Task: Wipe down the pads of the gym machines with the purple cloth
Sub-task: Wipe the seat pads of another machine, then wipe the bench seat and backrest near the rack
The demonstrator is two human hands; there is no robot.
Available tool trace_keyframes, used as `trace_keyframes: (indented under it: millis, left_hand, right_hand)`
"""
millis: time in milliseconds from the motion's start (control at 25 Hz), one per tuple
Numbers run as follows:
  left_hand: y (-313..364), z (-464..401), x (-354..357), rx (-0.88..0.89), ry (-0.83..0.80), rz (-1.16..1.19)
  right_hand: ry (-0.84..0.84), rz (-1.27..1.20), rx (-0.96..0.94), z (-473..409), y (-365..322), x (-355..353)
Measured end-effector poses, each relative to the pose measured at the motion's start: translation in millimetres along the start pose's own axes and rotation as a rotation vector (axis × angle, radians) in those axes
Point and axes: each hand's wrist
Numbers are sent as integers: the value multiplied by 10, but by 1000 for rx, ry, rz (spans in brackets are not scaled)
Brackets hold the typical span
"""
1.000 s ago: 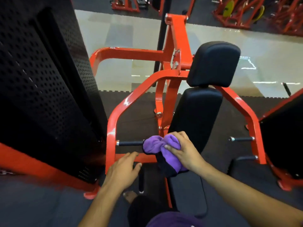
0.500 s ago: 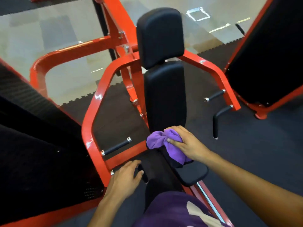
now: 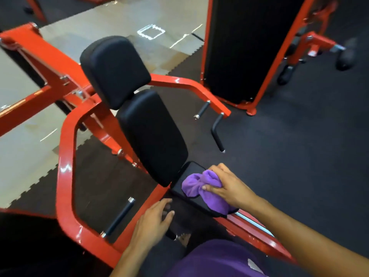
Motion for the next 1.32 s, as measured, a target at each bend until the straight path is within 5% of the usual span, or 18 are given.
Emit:
trace_keyframes:
  millis: [80,240,400,720,840,1000,1120,1320]
  left_hand:
    - [115,44,-22,87,-29,163]
    - [411,310,104,239,-344,547]
    - [711,654,379,379,-527,614]
    - [1359,662,857,738,-172,62]
    - [1995,701,1022,863,-256,-103]
    - [2962,789,1329,1069,-355,-508]
    - [3535,847,1559,1159,-403,-566]
    - [4088,962,1802,1272,-444,-660]
  right_hand:
    - [126,-54,48,318,-107,82]
    - [399,-271,230,977,-360,391]
    - [545,-478,331,1477,-481,594]
    - [827,-545,479,2558,-164,577]
    - [885,-395,627,3095,169,474]
    - [977,-296,594,3628,355,470]
    - [992,-275,654,3715,417,514]
    - [1278,-367,734,3724,585,355]
Point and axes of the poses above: each hand's wrist, its own z-axis away from the middle knuckle, its own x-axis out of the palm, y = z × x, and after that the axes turned 6 degrees about -y, right-handed
